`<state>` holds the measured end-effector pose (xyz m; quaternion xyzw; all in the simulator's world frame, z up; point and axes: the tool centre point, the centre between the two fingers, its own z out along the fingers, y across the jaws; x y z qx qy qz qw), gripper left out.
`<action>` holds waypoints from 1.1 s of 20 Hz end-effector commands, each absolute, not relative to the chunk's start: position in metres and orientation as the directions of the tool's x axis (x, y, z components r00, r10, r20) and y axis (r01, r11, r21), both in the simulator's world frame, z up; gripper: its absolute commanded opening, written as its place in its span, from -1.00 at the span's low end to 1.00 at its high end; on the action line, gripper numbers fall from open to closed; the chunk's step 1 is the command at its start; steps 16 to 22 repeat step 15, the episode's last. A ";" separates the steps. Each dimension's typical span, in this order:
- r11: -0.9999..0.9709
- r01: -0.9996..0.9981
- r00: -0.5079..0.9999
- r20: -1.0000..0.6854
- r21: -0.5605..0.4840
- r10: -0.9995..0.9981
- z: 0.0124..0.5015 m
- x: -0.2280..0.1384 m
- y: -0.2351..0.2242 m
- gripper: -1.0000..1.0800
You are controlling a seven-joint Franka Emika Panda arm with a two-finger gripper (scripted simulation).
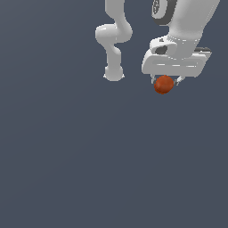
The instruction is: Pick up the object and move it to a goal position.
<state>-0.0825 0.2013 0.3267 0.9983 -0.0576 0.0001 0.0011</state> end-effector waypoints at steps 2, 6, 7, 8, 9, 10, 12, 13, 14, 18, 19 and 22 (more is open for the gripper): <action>-0.993 -0.116 0.993 0.001 0.002 -0.116 0.355 -0.089 0.217 -1.00; -0.993 -0.116 0.993 0.000 0.001 -0.116 0.376 -0.094 0.231 -1.00; -0.993 -0.116 0.993 0.000 0.001 -0.116 0.381 -0.095 0.233 -1.00; -0.993 -0.116 0.993 0.000 0.001 -0.116 0.384 -0.095 0.235 -1.00; -0.993 -0.116 0.993 0.000 0.001 -0.116 0.387 -0.096 0.237 -1.00; -0.993 -0.116 0.993 0.000 0.001 -0.116 0.389 -0.096 0.239 -1.00; -0.993 -0.116 0.993 0.000 0.000 -0.116 0.393 -0.096 0.241 -1.00; -0.993 -0.116 0.993 0.000 0.000 -0.116 0.394 -0.096 0.241 -1.00; -0.993 -0.116 0.993 0.000 0.000 -0.116 0.394 -0.096 0.242 -1.00; -0.993 -0.116 0.993 0.000 0.000 -0.116 0.394 -0.096 0.242 -1.00; -0.993 -0.116 0.993 0.000 0.000 -0.116 0.394 -0.096 0.242 -1.00; -0.993 -0.116 0.993 0.000 0.000 -0.116 0.394 -0.096 0.242 -1.00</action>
